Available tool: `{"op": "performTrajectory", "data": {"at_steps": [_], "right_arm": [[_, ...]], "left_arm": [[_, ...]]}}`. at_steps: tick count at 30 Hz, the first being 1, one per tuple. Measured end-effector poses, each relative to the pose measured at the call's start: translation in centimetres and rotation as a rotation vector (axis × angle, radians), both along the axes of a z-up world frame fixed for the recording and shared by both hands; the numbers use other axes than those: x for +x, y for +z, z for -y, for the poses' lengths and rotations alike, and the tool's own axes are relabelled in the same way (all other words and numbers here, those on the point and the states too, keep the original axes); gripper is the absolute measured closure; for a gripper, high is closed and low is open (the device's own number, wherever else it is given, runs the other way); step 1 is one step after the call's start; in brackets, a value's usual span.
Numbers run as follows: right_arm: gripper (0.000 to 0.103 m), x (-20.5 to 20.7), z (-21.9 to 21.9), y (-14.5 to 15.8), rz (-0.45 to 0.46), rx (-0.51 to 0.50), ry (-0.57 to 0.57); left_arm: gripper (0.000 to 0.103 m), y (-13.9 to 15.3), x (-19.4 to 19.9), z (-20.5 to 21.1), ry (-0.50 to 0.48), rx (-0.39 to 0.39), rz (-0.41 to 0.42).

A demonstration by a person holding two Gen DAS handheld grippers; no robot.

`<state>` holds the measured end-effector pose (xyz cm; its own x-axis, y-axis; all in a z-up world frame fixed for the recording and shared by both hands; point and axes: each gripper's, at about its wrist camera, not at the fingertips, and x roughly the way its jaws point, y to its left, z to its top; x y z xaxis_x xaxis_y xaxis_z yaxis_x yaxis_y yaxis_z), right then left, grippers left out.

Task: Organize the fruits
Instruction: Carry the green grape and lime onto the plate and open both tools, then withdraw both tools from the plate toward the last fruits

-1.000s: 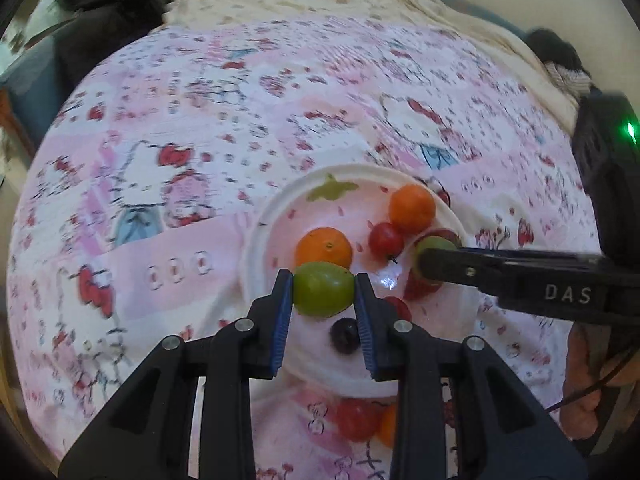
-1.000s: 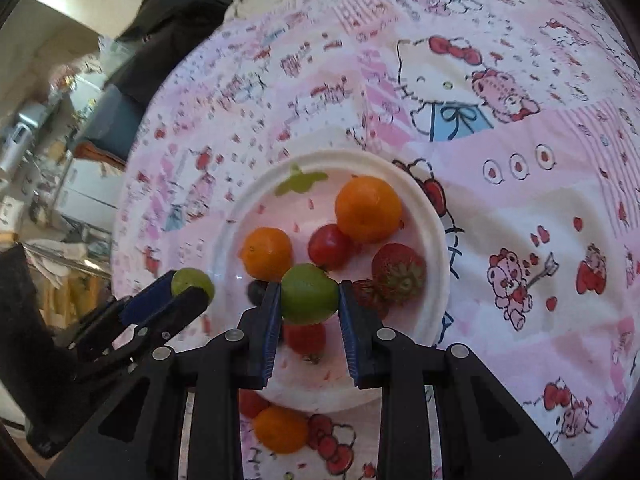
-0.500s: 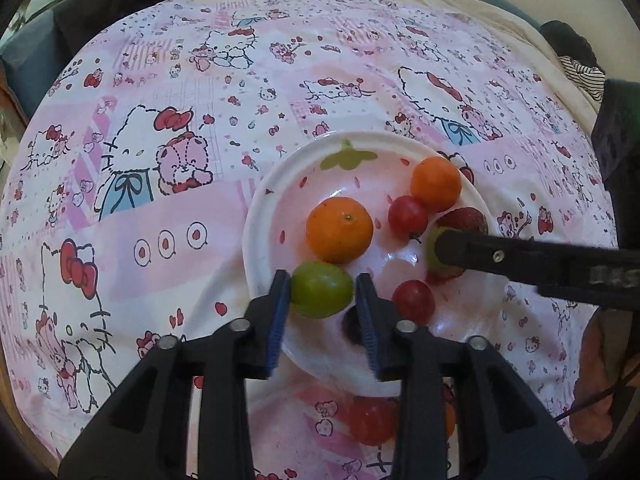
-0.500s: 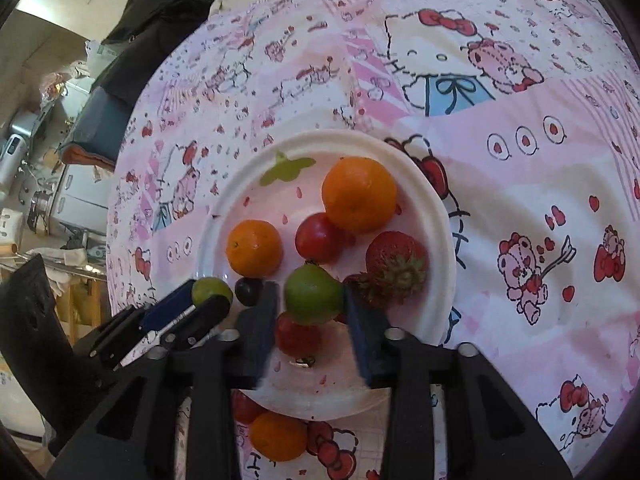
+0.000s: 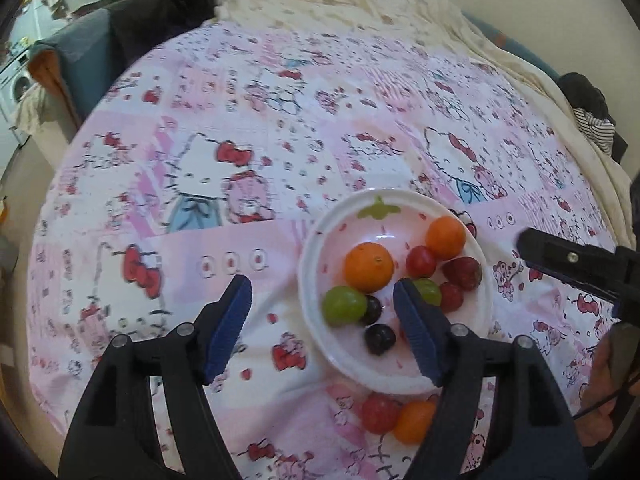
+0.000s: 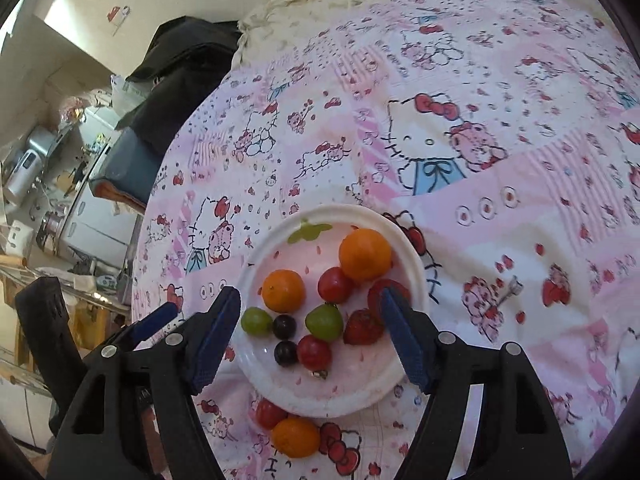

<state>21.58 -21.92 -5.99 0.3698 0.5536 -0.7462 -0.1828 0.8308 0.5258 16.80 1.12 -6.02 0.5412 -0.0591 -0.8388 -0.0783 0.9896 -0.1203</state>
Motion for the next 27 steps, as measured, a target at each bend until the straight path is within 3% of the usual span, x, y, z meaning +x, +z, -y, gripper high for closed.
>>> {"op": "performTrajectory", "data": {"at_steps": [11, 15, 19, 23, 27], "right_arm": [[0.028, -4.5, 0.7, 1.2, -0.011, -0.038, 0.001], [0.028, -6.5, -0.7, -0.6, -0.058, -0.122, 0.035], [0.028, -8.1, -3.2, -2.9, -0.107, -0.175, 0.137], [0.029, -9.3, -5.9, -4.8, -0.099, -0.304, 0.222], [0.033, -9.8, -8.1, -7.0, -0.123, -0.369, 0.309]], "left_arm": [[0.033, 2.3, -3.9, -1.2, 0.025, 0.012, 0.025], [0.033, 2.1, -5.5, -2.0, 0.042, -0.008, 0.003], [0.033, 1.8, -7.1, -2.7, 0.05, -0.008, -0.01], [0.033, 1.8, -8.5, -3.5, 0.07, 0.026, -0.003], [0.033, 1.4, -9.4, -4.5, 0.083, 0.038, -0.011]]}}
